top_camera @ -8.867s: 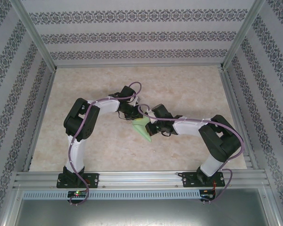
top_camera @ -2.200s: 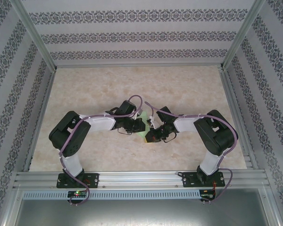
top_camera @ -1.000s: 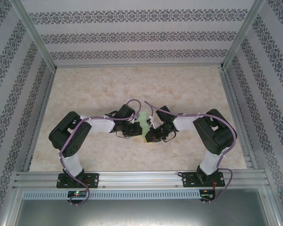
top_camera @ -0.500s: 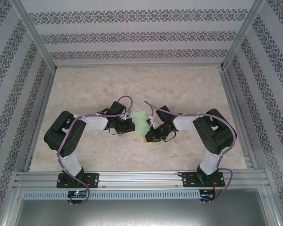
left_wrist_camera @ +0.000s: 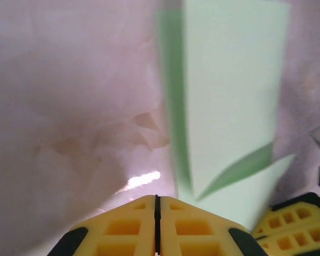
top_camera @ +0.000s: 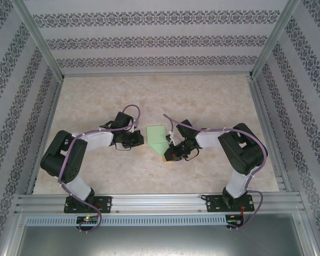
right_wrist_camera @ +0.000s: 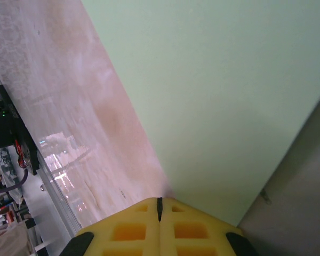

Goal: Fold a paper plane with a square sheet of paper (fold left side to right side)
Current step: Third fold the triangle at the center of the table.

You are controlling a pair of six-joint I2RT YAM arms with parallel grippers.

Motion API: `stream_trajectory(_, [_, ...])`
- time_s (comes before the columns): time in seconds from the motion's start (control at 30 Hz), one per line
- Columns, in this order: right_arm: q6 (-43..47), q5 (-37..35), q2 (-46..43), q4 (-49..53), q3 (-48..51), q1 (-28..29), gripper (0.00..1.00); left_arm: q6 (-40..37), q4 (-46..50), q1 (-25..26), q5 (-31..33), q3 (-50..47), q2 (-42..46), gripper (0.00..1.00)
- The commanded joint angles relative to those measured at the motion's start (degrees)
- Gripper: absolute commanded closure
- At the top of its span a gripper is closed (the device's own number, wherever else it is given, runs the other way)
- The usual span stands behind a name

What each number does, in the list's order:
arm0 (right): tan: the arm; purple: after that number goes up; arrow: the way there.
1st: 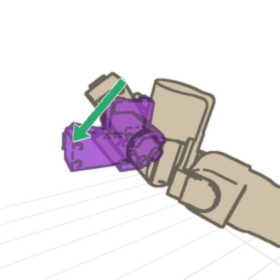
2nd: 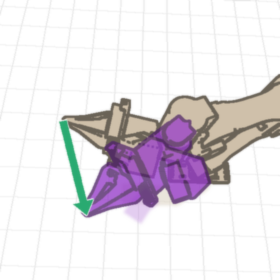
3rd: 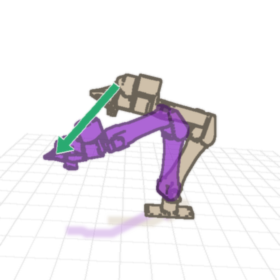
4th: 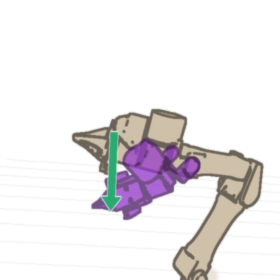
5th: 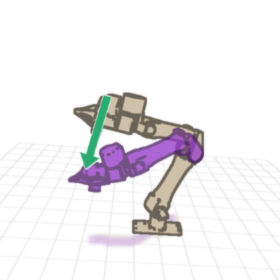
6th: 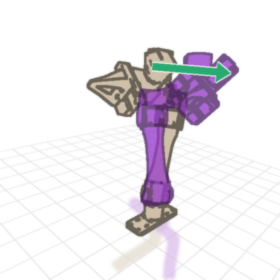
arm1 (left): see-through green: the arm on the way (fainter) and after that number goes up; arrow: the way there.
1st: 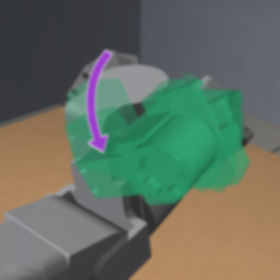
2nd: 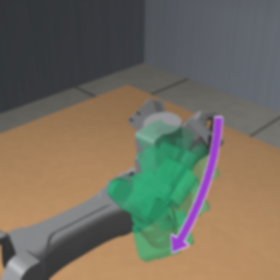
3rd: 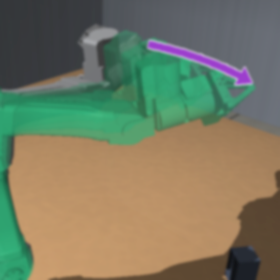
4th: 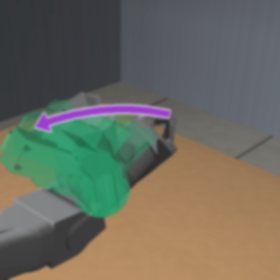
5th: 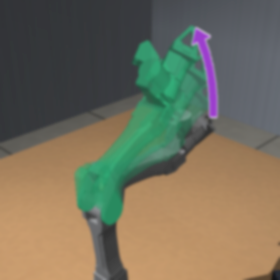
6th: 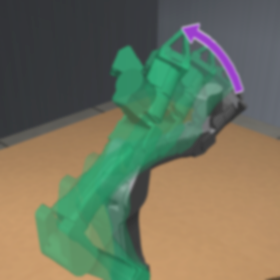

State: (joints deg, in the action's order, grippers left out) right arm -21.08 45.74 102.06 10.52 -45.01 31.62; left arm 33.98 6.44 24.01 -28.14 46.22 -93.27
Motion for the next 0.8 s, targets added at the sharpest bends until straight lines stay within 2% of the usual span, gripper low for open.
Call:
stream_trajectory(0.0, [0.65, -6.36, 2.35, 5.63, 1.40, -0.16, 1.00, -1.51, 1.39, 3.74, 0.38, 1.11, 3.53, 0.88])
stream_trajectory(0.17, [0.59, -6.65, 2.29, 5.82, 1.34, -0.15, 1.00, -0.10, -0.67, 9.19, -1.03, 4.73, -0.54, 0.88])
stream_trajectory(0.27, [0.49, -6.70, 2.04, 5.82, 1.29, -0.15, 1.00, 0.14, -1.68, 10.67, -1.61, 6.97, -4.83, 0.89])
stream_trajectory(0.53, [-0.14, -6.80, 0.12, 5.65, 1.70, -0.16, 1.00, -0.40, -1.11, 11.23, 0.96, 10.17, -11.67, 0.89])
stream_trajectory(0.77, [-2.12, -7.18, -6.58, 7.09, 2.52, -0.24, 1.00, 0.47, -2.29, 11.23, 1.84, 5.76, -11.93, 0.90])
